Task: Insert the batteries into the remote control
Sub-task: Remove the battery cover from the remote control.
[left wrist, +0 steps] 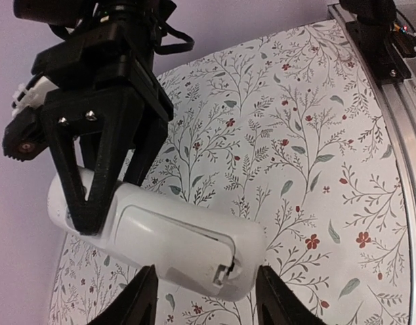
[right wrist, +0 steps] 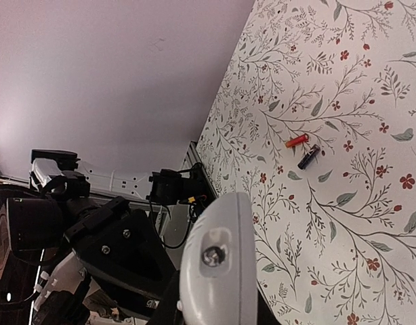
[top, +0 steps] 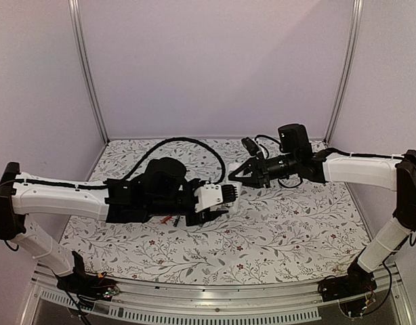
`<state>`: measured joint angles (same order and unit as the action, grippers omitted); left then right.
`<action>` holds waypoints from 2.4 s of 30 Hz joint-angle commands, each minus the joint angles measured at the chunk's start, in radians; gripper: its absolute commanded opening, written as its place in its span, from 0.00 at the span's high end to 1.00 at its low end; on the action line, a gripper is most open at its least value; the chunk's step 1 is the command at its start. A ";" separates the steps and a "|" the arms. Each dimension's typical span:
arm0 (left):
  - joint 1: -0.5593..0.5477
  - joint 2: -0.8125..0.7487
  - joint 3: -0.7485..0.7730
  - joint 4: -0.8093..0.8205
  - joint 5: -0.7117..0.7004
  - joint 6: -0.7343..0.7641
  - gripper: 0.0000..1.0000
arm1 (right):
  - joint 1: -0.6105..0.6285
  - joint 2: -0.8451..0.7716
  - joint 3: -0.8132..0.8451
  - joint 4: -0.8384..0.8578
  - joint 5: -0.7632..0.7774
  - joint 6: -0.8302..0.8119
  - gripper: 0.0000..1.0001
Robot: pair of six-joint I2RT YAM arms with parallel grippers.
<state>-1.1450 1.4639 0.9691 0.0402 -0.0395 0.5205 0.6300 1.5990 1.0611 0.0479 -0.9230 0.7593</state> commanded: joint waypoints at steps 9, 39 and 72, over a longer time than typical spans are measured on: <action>0.041 -0.003 0.045 -0.034 -0.073 -0.330 0.25 | -0.041 0.019 -0.040 0.046 0.104 0.005 1.00; 0.096 0.300 0.382 -0.380 -0.040 -0.723 0.48 | -0.043 0.006 -0.054 0.072 0.167 0.000 1.00; 0.325 0.295 0.343 -0.409 -0.012 -0.776 0.75 | -0.115 -0.021 -0.129 0.093 0.142 -0.050 1.00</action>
<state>-0.9073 1.7535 1.3407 -0.3355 0.0151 -0.2379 0.5274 1.6089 0.9600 0.1272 -0.7643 0.7525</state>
